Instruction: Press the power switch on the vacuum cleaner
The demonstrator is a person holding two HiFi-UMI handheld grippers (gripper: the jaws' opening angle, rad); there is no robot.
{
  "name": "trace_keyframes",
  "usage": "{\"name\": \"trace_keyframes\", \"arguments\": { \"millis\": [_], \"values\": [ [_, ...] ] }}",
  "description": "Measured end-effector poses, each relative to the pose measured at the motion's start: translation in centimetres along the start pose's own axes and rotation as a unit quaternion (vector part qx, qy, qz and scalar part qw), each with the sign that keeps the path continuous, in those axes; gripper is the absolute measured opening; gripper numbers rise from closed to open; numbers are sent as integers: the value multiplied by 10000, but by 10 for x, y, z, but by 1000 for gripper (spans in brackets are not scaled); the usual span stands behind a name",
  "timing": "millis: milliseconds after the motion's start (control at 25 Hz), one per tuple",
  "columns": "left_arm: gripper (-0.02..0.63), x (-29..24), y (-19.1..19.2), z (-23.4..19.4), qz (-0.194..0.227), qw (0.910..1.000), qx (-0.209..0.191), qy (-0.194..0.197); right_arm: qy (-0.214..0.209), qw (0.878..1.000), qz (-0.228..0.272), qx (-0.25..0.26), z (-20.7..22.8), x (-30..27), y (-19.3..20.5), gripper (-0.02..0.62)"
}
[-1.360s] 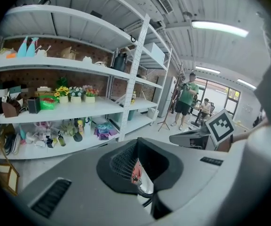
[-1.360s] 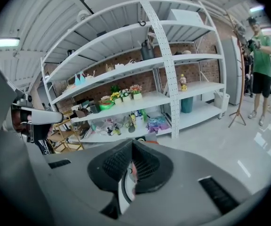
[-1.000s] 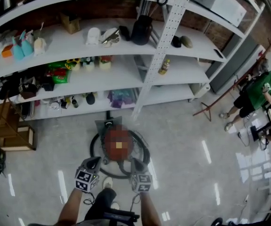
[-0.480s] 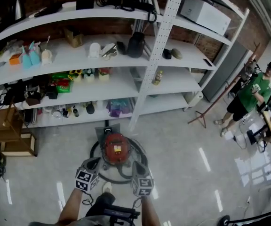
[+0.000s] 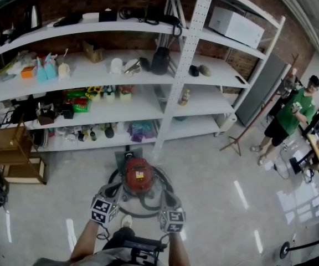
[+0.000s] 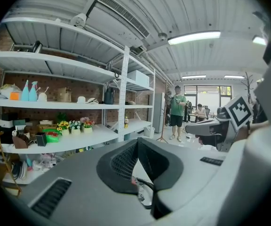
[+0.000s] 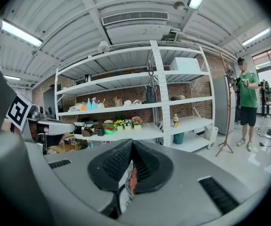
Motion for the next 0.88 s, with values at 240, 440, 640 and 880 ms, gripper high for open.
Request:
{"name": "trace_keyframes", "arguments": {
  "millis": [240, 440, 640, 880],
  "values": [
    [8, 29, -15, 17, 149, 9996, -235, -108, -46, 9999, 160, -39, -6, 32, -8, 12],
    [8, 53, -20, 29, 245, 9991, -275, -186, -157, 9995, 267, 69, -19, 56, -11, 12],
    [8, 71, -26, 41, 348, 9986, -321, -225, -198, 9990, 386, 136, -25, 75, -17, 12],
    [8, 93, -28, 47, 440, 9977, -377, -343, -266, 9978, 593, 139, -29, 91, -18, 12]
  ]
}}
Point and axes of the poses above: the fingertips, and each gripper's own axes: x backward along the fingers, z to its right, y out of its underside, the point moved 6 cm from there along x, backward along the fingers, and after that the axes turned 4 degrees about z, right-handed, at the moved point
